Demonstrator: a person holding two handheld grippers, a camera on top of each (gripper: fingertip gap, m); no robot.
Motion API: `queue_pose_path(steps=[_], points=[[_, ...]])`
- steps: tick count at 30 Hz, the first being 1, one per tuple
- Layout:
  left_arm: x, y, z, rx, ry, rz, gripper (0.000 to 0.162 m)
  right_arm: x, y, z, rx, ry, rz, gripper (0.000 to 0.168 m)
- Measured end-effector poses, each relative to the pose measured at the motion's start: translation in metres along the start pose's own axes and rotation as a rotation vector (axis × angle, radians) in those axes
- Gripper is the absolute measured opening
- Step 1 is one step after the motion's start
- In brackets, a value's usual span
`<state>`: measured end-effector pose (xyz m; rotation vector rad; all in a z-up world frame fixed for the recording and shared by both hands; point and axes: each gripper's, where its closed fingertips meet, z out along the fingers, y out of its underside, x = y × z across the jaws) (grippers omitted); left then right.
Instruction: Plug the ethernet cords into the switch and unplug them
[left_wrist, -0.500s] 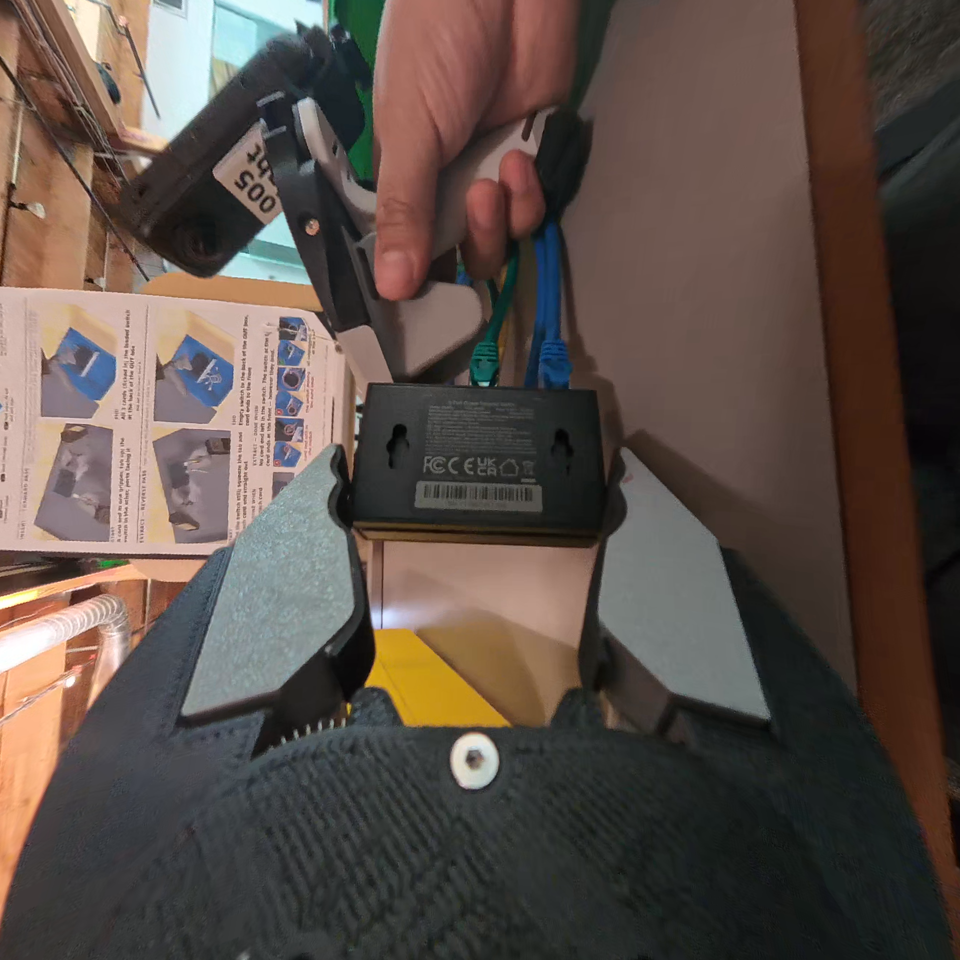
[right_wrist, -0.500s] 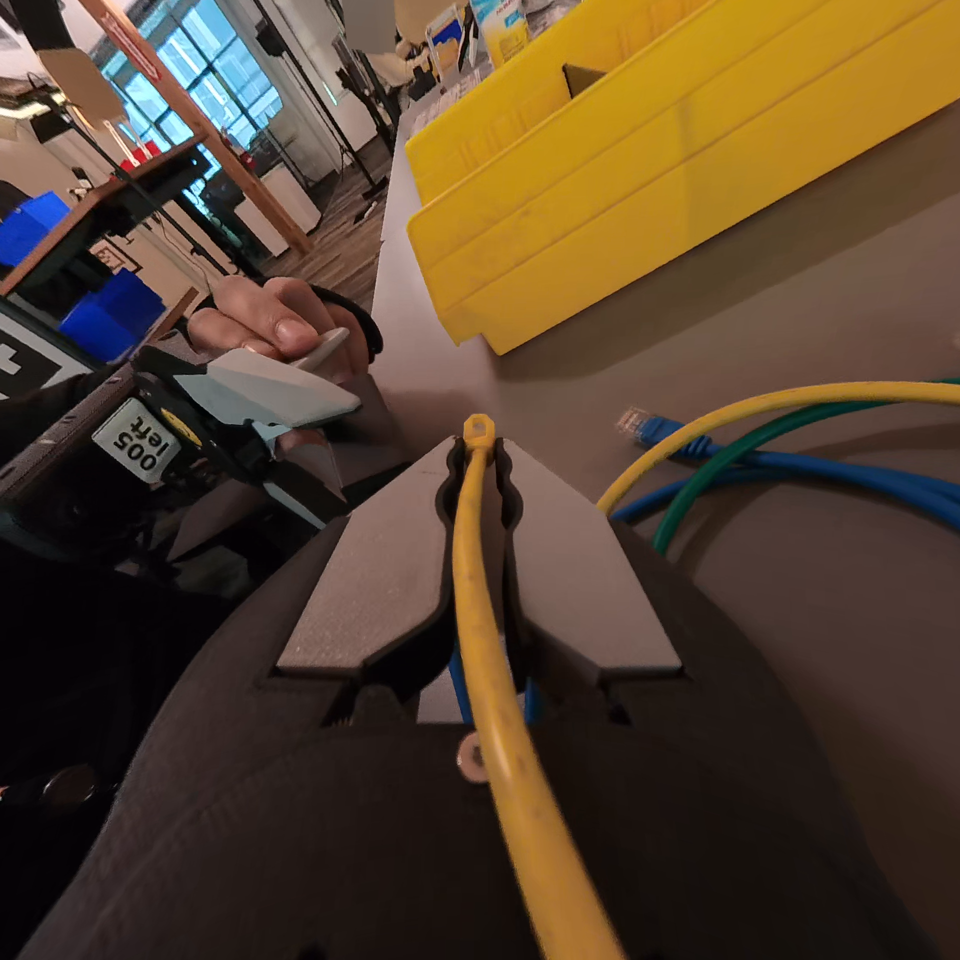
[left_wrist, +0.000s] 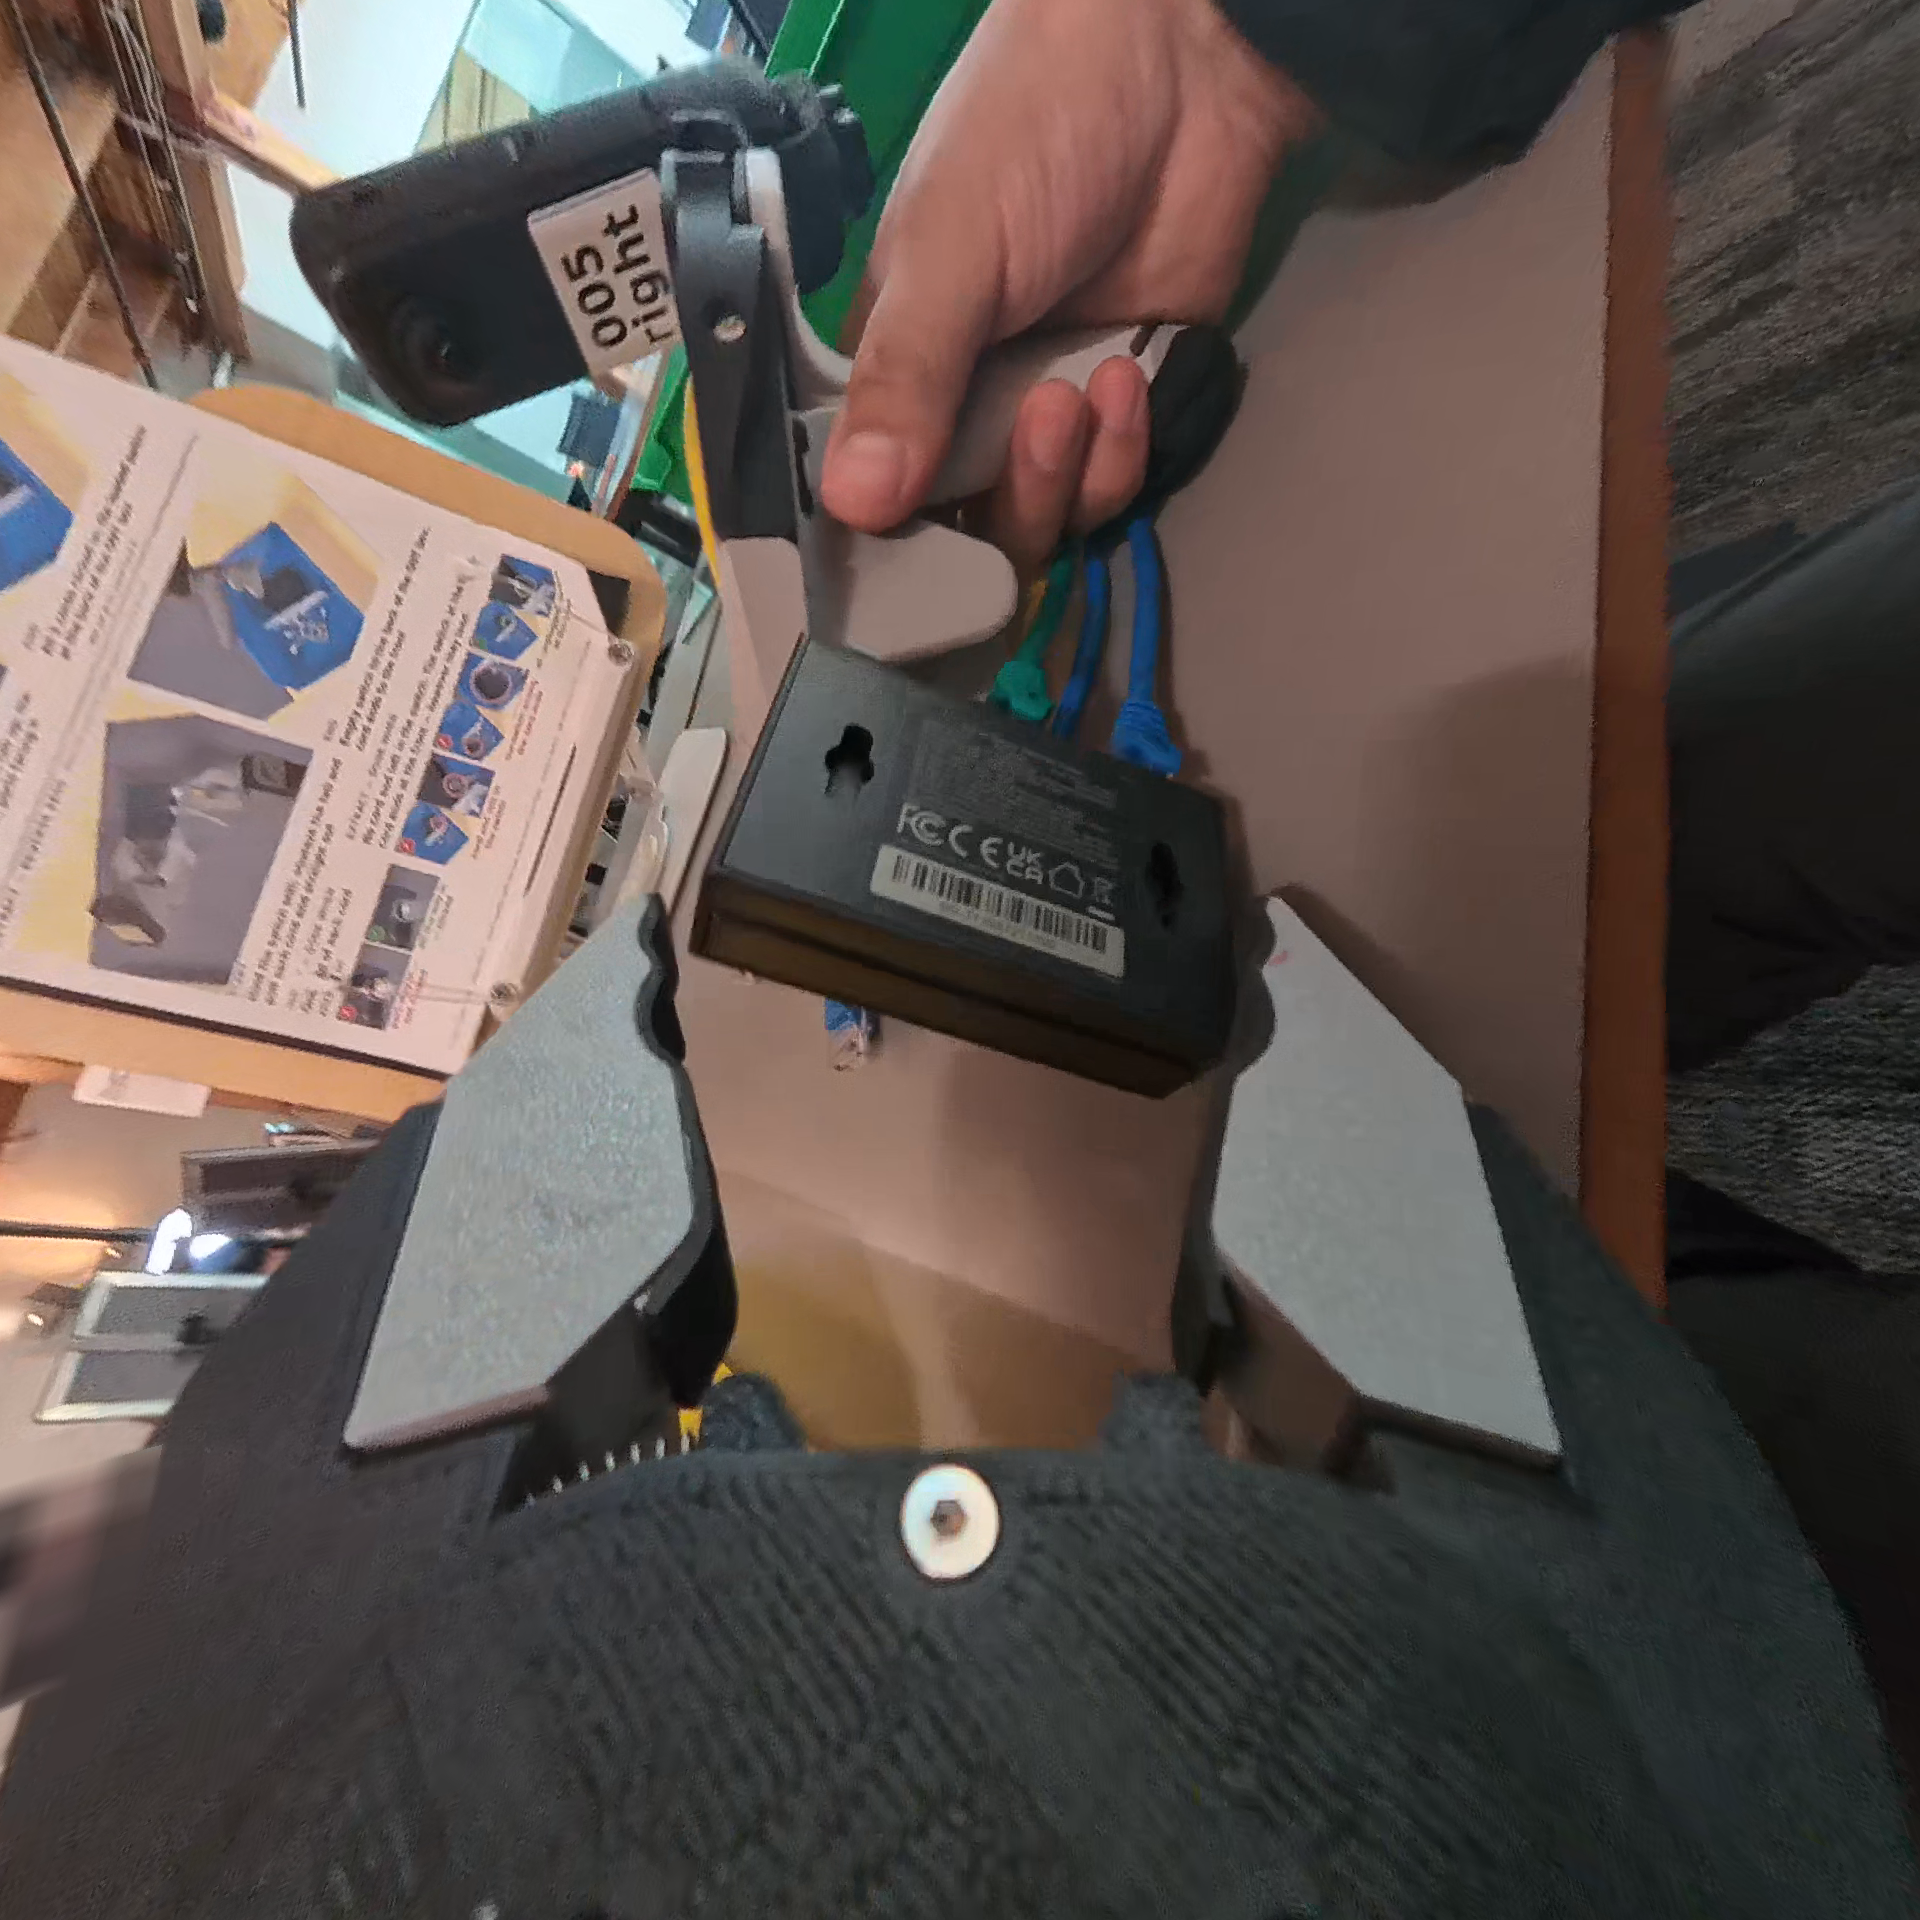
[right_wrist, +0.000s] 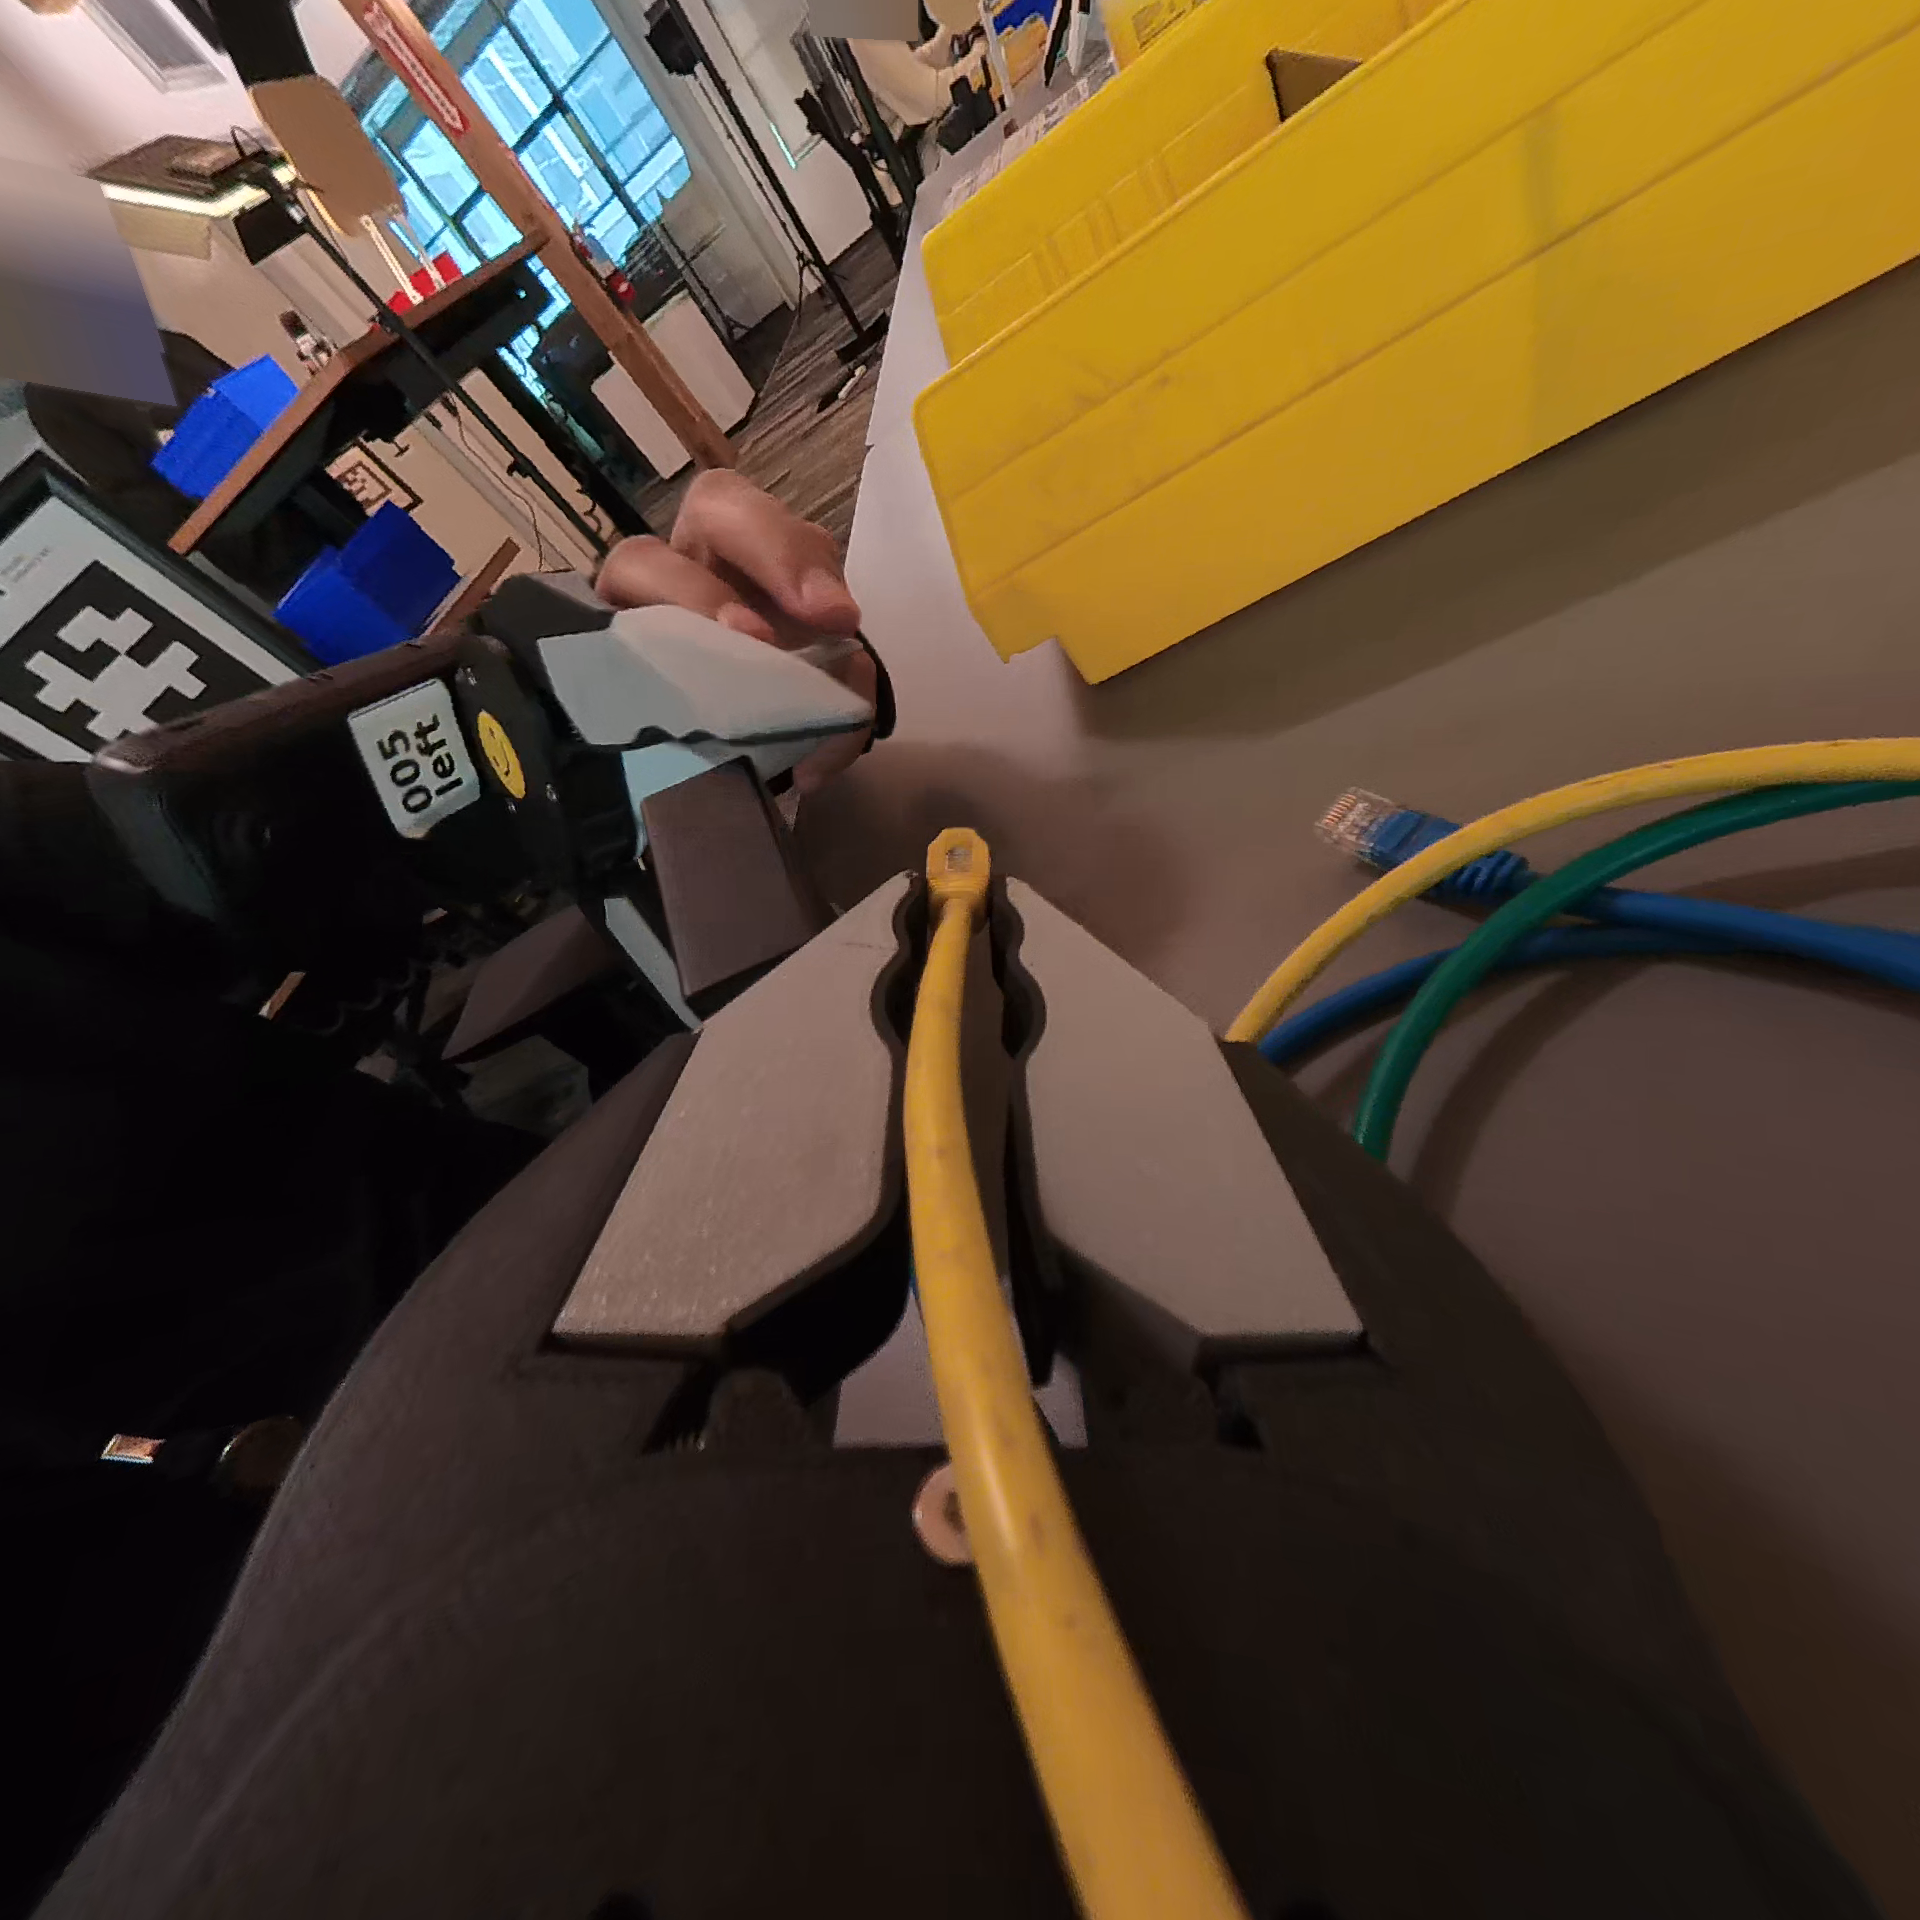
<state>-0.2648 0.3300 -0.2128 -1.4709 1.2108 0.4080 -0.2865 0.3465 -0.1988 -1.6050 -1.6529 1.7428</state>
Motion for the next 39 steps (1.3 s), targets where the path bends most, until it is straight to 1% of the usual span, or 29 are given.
queue_pose_path(steps=[3, 5, 6, 7, 11, 13, 16, 18, 19, 21, 24, 25, 27, 29, 32, 34, 37, 39], points=[[0.003, 0.006, 0.0, -0.025, 0.04, -0.125, 0.105, 0.0, -0.001, -0.001, 0.01, -0.001, 0.01, 0.009], [0.009, 0.009, 0.0, -0.045, 0.112, -0.244, 0.102, 0.001, -0.002, -0.002, 0.019, -0.002, 0.015, 0.009], [0.01, 0.01, -0.001, -0.06, 0.129, -0.293, 0.105, 0.001, -0.002, -0.002, 0.019, -0.001, 0.013, 0.009], [0.01, 0.011, -0.002, -0.069, 0.15, -0.337, 0.102, 0.0, -0.002, -0.002, 0.016, 0.001, 0.009, 0.009], [0.015, 0.007, -0.007, -0.063, 0.266, -0.516, 0.073, -0.001, -0.001, -0.002, 0.013, 0.004, 0.004, 0.009], [0.02, 0.003, -0.01, -0.053, 0.356, -0.634, 0.051, -0.001, -0.001, -0.002, 0.013, 0.007, 0.002, 0.008], [0.017, -0.002, -0.011, -0.028, 0.41, -0.808, 0.048, -0.001, 0.0, -0.001, 0.012, 0.015, -0.003, 0.009], [0.006, -0.01, -0.013, 0.036, 0.41, -0.925, 0.044, -0.003, 0.0, -0.002, 0.015, 0.01, -0.008, 0.009], [0.002, -0.007, -0.012, 0.02, 0.399, -0.98, 0.042, -0.004, 0.0, -0.002, 0.016, 0.008, -0.012, 0.009], [0.002, 0.001, -0.01, -0.023, 0.403, -1.049, 0.044, -0.004, 0.0, -0.002, 0.019, 0.017, -0.022, 0.009], [0.006, 0.001, -0.01, -0.009, 0.421, -1.116, 0.044, -0.007, 0.001, -0.002, 0.017, 0.008, -0.022, 0.009], [0.006, 0.0, -0.01, 0.005, 0.419, -1.104, 0.043, -0.008, 0.001, -0.002, 0.017, 0.007, -0.024, 0.009], [0.004, -0.003, -0.012, 0.028, 0.402, -1.024, 0.043, -0.009, 0.0, -0.003, 0.031, 0.009, -0.032, 0.009], [0.001, -0.009, -0.014, 0.04, 0.374, -0.865, 0.042, -0.012, -0.005, -0.008, 0.075, 0.005, -0.052, 0.009], [-0.004, -0.012, -0.02, 0.045, 0.317, -0.555, 0.043, -0.021, -0.013, -0.018, 0.147, 0.019, -0.123, 0.009], [-0.006, -0.01, -0.023, 0.062, 0.306, -0.412, 0.042, -0.03, -0.012, -0.023, 0.167, 0.031, -0.192, 0.009], [-0.005, -0.008, -0.027, 0.113, 0.259, -0.245, 0.042, -0.04, -0.01, -0.027, 0.194, 0.084, -0.324, 0.009], [-0.005, -0.005, -0.029, 0.104, 0.222, -0.192, 0.041, -0.041, -0.014, -0.032, 0.224, 0.108, -0.382, 0.009]])
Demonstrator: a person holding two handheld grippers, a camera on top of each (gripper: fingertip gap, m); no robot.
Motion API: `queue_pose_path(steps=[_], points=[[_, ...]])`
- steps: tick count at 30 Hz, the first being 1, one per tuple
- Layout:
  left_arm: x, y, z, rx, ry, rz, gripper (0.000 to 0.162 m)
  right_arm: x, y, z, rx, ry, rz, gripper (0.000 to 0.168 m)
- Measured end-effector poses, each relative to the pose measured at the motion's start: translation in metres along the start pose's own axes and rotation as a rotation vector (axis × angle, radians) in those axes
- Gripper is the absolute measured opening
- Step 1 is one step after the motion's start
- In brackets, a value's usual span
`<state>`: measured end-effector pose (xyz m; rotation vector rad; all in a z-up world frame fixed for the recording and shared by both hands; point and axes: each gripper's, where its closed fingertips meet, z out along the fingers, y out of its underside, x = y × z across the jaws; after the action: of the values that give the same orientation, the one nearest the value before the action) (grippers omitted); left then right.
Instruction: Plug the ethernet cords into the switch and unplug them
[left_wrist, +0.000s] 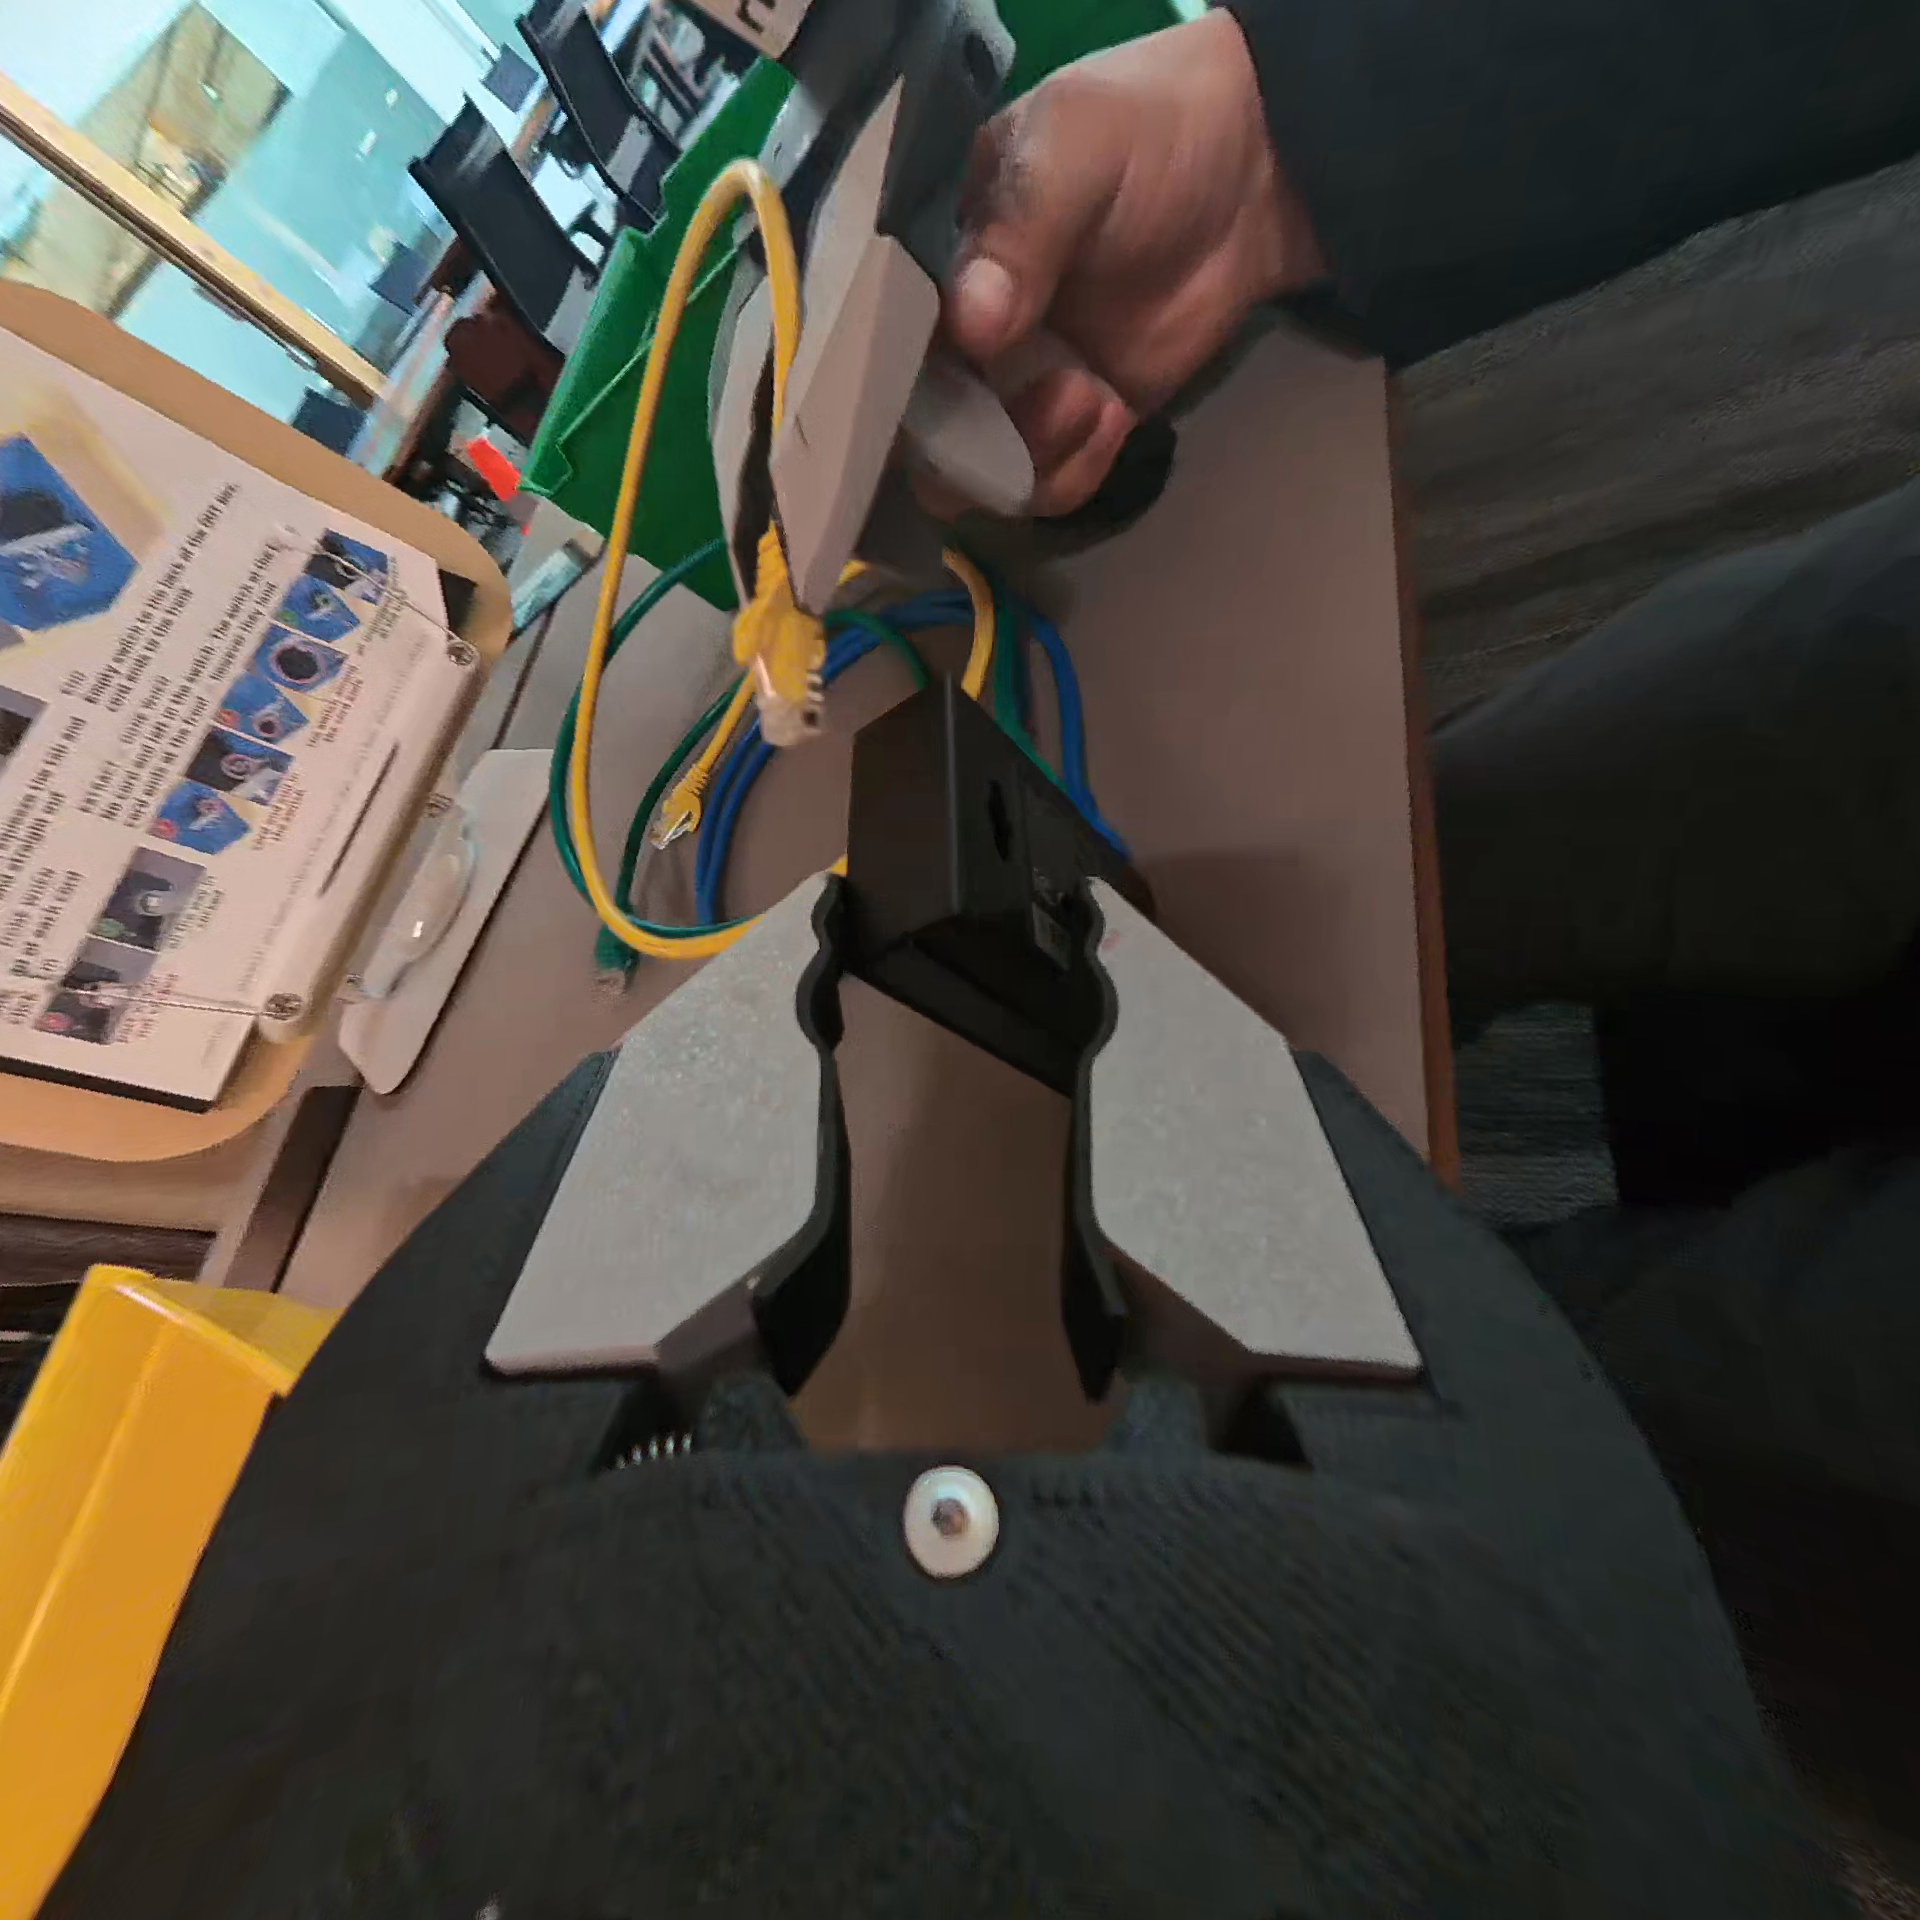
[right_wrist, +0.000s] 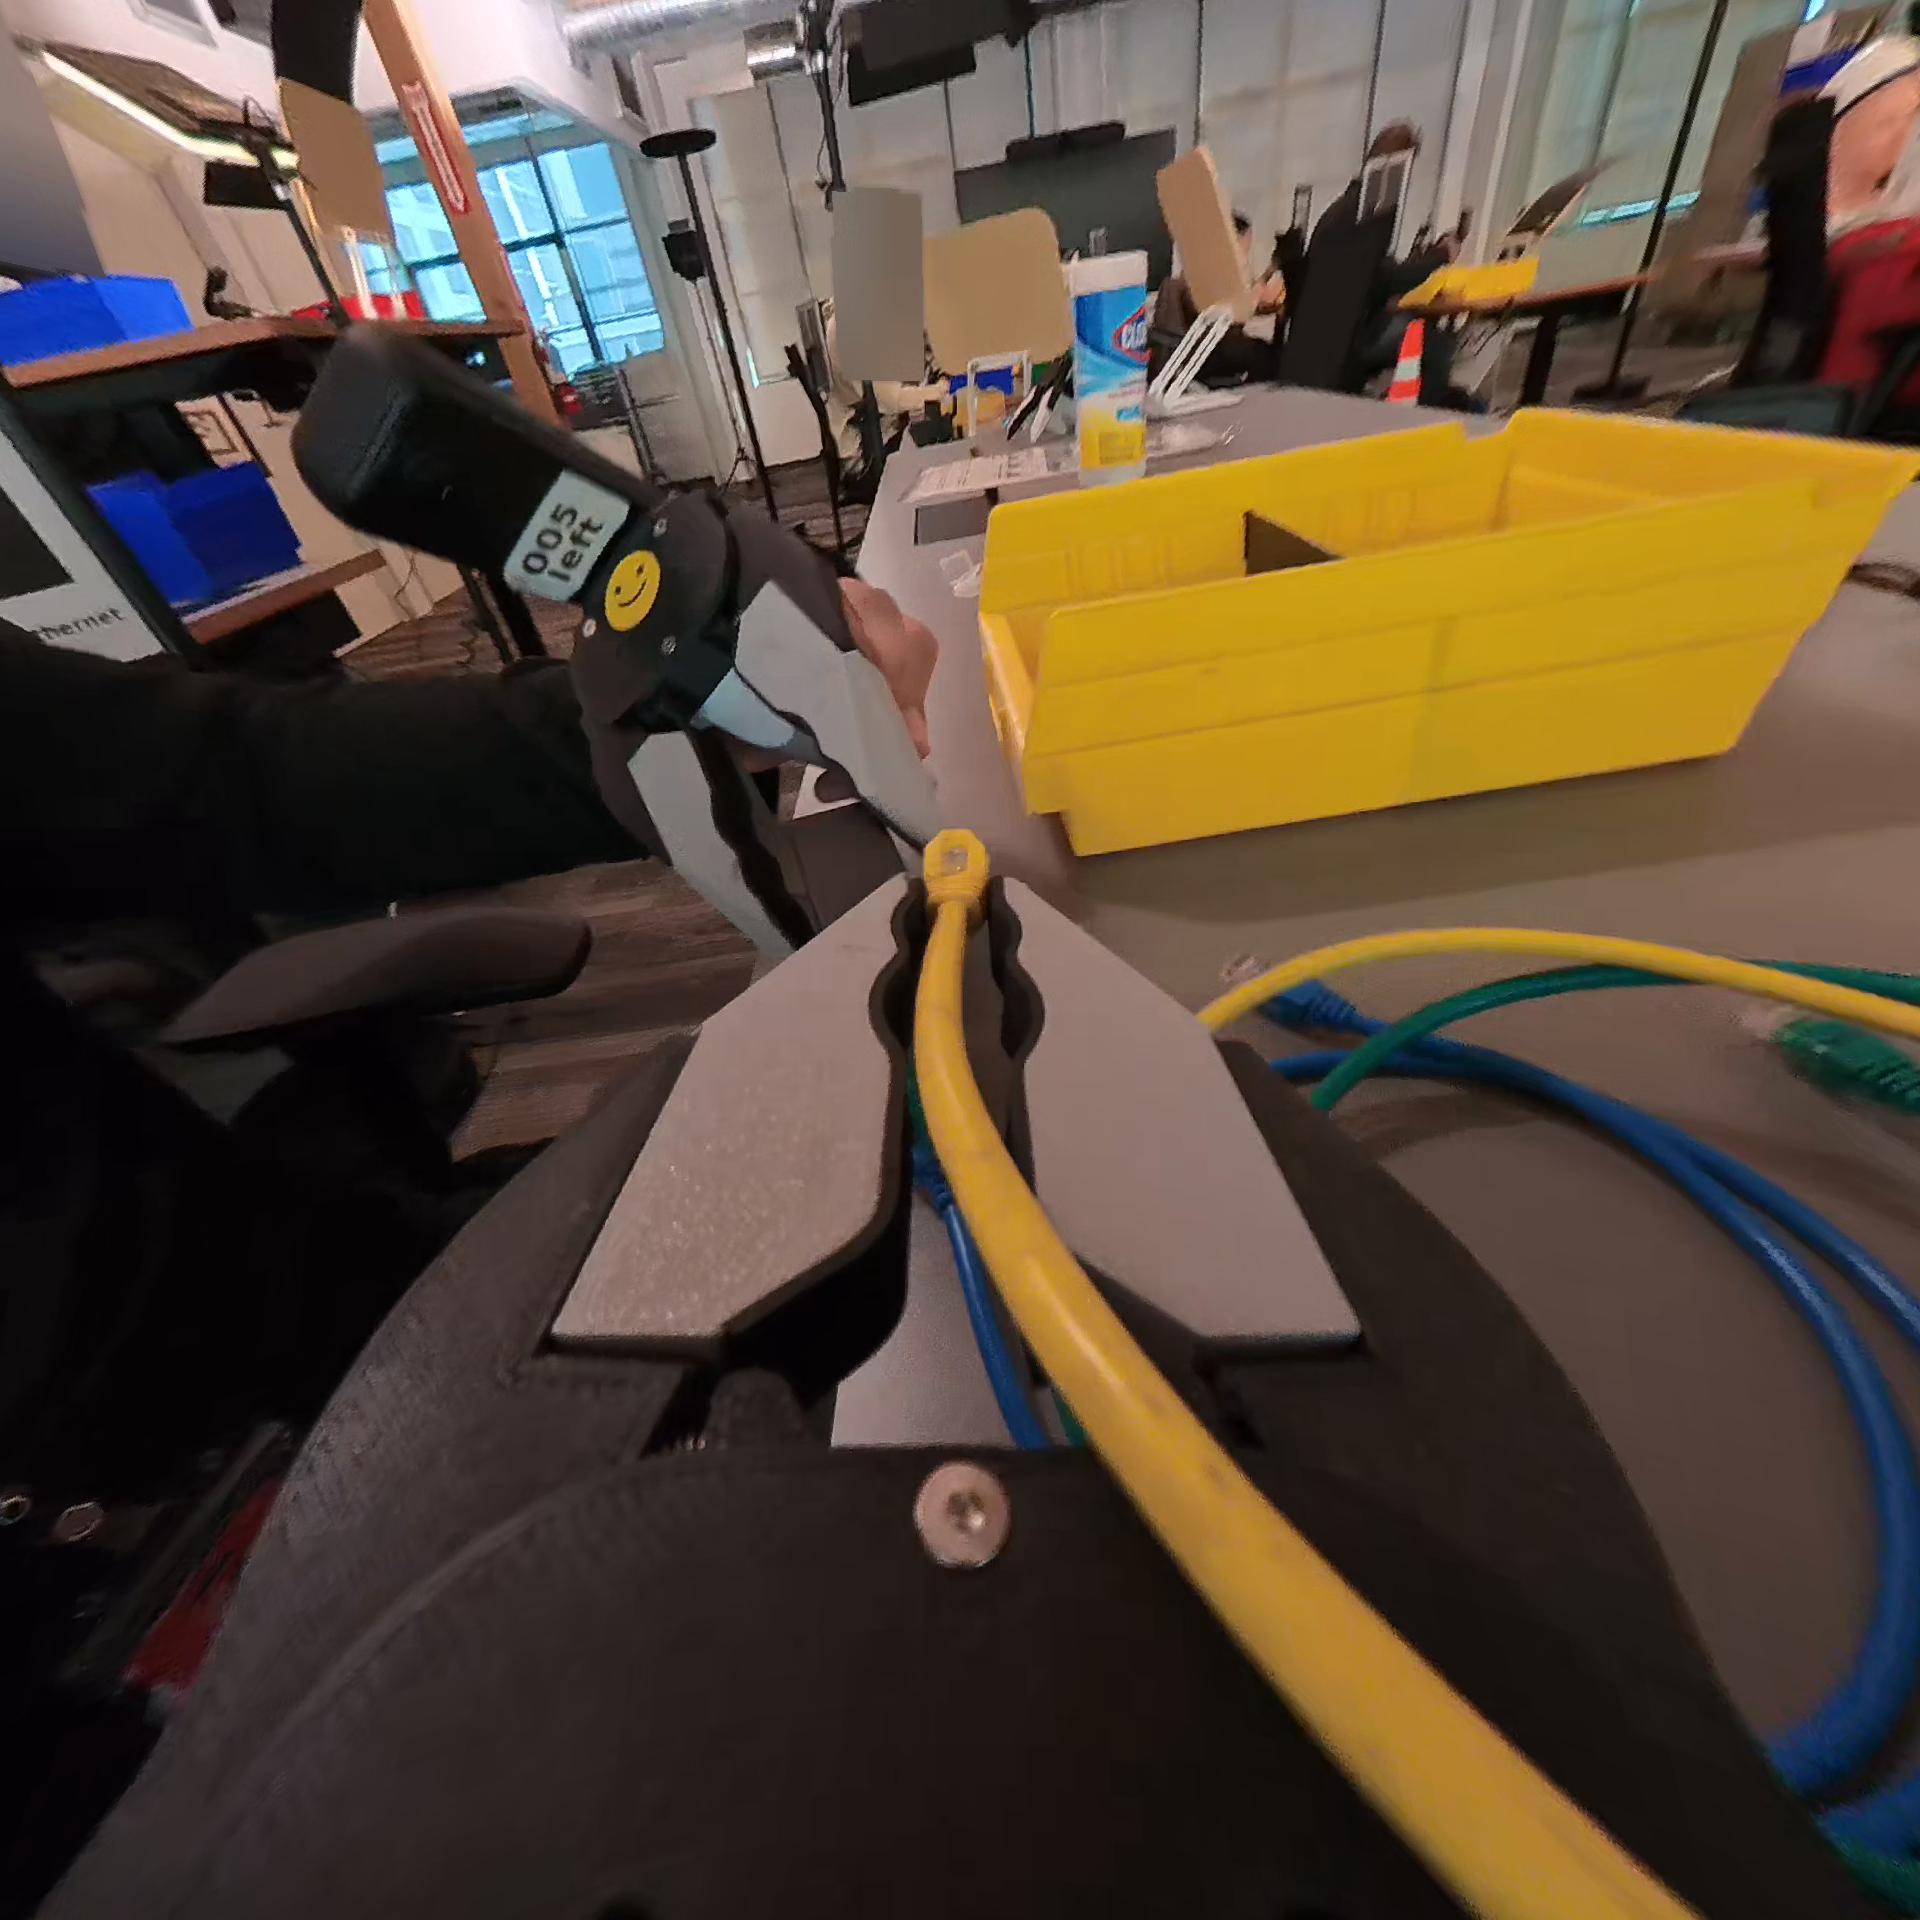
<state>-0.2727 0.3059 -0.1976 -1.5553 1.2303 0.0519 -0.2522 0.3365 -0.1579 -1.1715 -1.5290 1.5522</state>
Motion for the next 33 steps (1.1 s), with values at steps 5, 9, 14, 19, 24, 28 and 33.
queue_pose_path(steps=[5, 9, 14, 19, 24, 28, 33], points=[[0.003, 0.001, -0.006, 0.025, 0.004, -0.115, 0.038, -0.016, -0.003, -0.01, 0.018, -0.076, -0.03, 0.008], [0.003, -0.001, -0.003, 0.047, 0.066, -0.285, 0.038, -0.024, 0.008, -0.008, -0.052, -0.087, -0.101, 0.008], [0.004, -0.001, -0.003, 0.021, 0.104, -0.301, 0.037, -0.019, 0.015, -0.006, -0.092, -0.062, -0.103, 0.008], [0.016, -0.01, -0.009, 0.07, 0.064, -0.046, 0.036, 0.0, 0.012, -0.009, -0.09, 0.054, -0.098, 0.009], [0.013, -0.007, -0.01, 0.119, 0.063, -0.096, 0.035, -0.014, 0.02, 0.012, -0.175, 0.033, -0.164, 0.009], [0.013, -0.003, -0.013, 0.079, 0.017, -0.15, 0.038, -0.013, 0.028, 0.016, -0.186, 0.018, -0.142, 0.009], [0.03, 0.014, -0.011, -0.055, 0.079, -0.37, 0.063, -0.018, 0.027, 0.016, -0.181, -0.01, -0.144, 0.009]])
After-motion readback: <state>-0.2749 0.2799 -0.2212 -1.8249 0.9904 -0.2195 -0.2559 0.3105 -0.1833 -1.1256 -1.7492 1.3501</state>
